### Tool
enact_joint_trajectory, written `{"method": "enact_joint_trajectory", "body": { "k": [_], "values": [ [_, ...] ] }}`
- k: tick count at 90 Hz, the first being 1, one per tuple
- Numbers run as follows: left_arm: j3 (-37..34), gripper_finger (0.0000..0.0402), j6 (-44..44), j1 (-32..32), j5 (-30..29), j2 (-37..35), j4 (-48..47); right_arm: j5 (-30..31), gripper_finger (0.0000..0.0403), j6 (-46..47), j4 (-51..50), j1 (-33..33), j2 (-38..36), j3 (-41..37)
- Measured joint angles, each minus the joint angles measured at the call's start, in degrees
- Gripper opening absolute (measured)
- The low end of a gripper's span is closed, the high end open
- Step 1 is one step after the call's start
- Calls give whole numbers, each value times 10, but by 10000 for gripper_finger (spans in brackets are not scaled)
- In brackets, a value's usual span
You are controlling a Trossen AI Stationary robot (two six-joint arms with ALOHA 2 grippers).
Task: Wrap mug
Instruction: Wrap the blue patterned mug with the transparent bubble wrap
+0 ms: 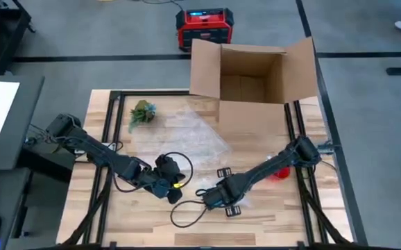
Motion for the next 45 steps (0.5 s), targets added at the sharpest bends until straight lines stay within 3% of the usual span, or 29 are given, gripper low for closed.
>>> {"method": "enact_joint_trajectory", "body": {
  "k": [32, 45],
  "values": [
    [0, 0, -4, 0, -1, 0, 0, 17, 0, 62, -22, 13, -137, -2],
    [0, 0, -6, 0, -2, 0, 0, 33, 0, 71, 13, 30, -172, -3]
  ]
}}
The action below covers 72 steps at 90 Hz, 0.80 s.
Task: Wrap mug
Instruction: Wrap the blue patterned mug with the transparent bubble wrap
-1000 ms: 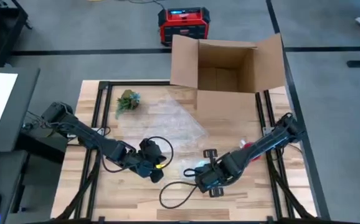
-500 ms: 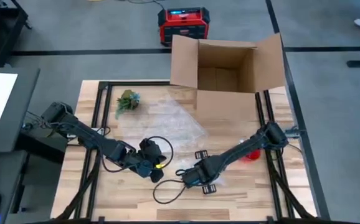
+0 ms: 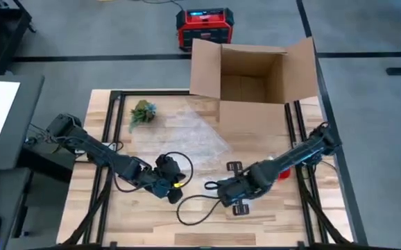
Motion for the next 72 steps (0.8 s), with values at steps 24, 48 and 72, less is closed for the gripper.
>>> {"method": "enact_joint_trajectory", "body": {
  "k": [24, 48, 72],
  "values": [
    [0, 0, -1, 4, -1, 0, 2, -28, 0, -74, 52, 6, 11, -10],
    [0, 0, -1, 4, -1, 0, 2, -82, 0, -74, 161, -35, 8, -125],
    [0, 0, 1, 4, 0, 0, 2, -106, 0, -68, 233, -60, 8, -216]
  ]
}}
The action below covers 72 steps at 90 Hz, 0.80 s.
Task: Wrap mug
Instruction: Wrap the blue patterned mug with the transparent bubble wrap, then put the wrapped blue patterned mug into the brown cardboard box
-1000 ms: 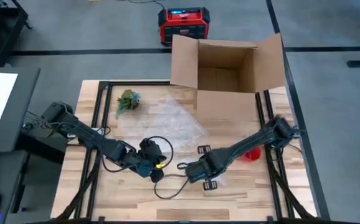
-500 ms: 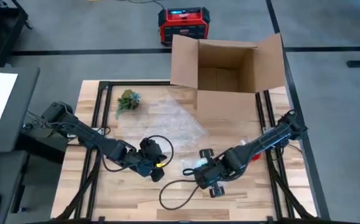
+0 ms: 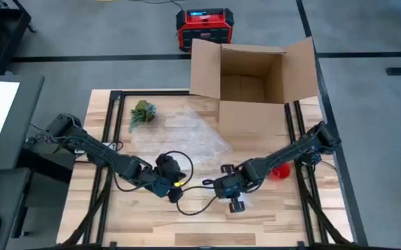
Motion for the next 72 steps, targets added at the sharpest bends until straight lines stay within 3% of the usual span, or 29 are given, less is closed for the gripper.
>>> {"method": "enact_joint_trajectory", "body": {
  "k": [21, 50, 72],
  "values": [
    [0, 0, 0, 0, 0, 0, -1, -5, 0, 15, 28, -13, -2, -30],
    [0, 0, 0, 0, 1, 0, 0, 1, 0, 13, -169, -12, -10, 131],
    [0, 0, 0, 0, 1, 0, 0, 2, 2, 8, -179, -14, -9, 162]
  ]
}}
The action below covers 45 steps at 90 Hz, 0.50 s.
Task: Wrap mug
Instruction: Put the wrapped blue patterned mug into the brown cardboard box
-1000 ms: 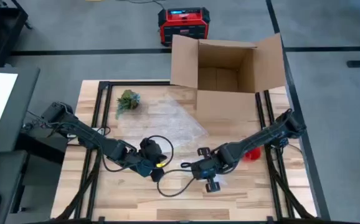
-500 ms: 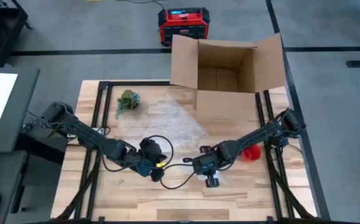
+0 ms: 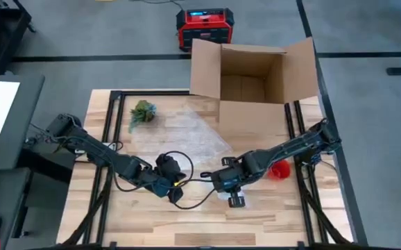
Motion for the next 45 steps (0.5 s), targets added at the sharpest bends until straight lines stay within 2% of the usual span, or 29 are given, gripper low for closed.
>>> {"method": "enact_joint_trajectory", "body": {
  "k": [10, 30, 45],
  "values": [
    [0, 0, 0, 0, 0, 0, 0, 0, 21, -9, -2, -10, 0, 0],
    [0, 0, 2, 1, 0, 0, 0, 1, 94, -24, -61, -22, 0, 8],
    [0, 0, 0, 1, 0, 0, 1, 32, 141, -23, -98, -29, 0, 13]
  ]
}}
